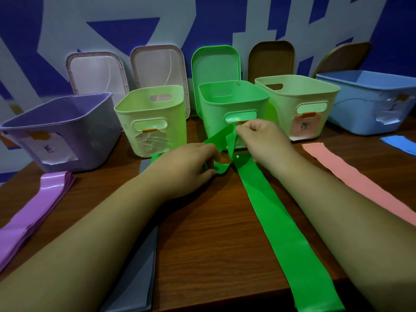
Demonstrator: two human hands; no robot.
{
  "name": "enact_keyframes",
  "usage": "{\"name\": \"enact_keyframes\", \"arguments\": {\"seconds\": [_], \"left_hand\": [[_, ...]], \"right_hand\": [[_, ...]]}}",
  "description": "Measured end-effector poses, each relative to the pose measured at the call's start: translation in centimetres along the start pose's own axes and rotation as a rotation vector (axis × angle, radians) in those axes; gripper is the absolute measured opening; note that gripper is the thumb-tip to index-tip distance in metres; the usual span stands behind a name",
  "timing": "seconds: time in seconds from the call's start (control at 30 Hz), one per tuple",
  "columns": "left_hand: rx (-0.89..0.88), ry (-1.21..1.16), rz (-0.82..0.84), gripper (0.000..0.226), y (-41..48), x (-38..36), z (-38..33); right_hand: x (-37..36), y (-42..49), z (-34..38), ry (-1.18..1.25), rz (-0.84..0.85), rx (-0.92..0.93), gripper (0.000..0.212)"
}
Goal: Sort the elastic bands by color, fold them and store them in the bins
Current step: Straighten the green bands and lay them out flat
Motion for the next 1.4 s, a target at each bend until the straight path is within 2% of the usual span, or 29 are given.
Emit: {"name": "enact_keyframes", "arguments": {"seconds": [0.17,0.3,0.43,0.63,0.8,0.87,0.97,1.13,1.4], "left_hand": [[0.044,-0.076,-0.057,0.028,-0.2,0.4,0.2],[0.047,-0.115,-0.050,0.039,-0.1,0.1,-0.1],[0.101,-0.072,-0.106,0.028,-0.1,0.3,0.7],[0.223,-0.421,-0.362,0.025,-1.2,1.6,1.5],[0.273,-0.687,-0.404,0.009,-1.7,1.8,1.3],[0.297,-0.730,-0.355,0.017,-1.9,1.7,1.4],[0.314,-0.658,-0.317,0.032,-2.0,2.0,1.7],[0.312,-0.445,-0.447,0.020,-2.5,3.6,2.7],[0.187,-0.262,-0.470,0.012,-2.4,4.2,2.2]], "right_hand": [[-0.1,0.1,-0.1,0.048,0.031,-0.004,0.029],[-0.4,0.1,-0.2,0.032,0.083,-0.019,0.021],[-0.9,0.0,-0.3,0.021,0.155,-0.026,0.028],[-0.9,-0.4,0.0,-0.032,0.200,0.007,0.025],[-1.6,-0.7,0.0,-0.104,0.261,0.018,0.022],[-1.8,-0.7,0.0,-0.121,0.273,0.024,0.021],[-1.8,-0.7,-0.1,-0.131,0.273,0.029,0.022],[-1.3,-0.8,0.0,-0.149,0.241,0.042,0.022],[-1.3,-1.1,0.0,-0.166,0.269,0.050,0.022]]}}
Point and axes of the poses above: each hand's wrist, its own y-axis towards the middle knuckle, its own x-axis out of the back of the hand, z = x × y, the point moved 6 cm from there along y, towards the middle knuckle, and after that the axes turned 14 degrees about -x, right-handed, at the moved point
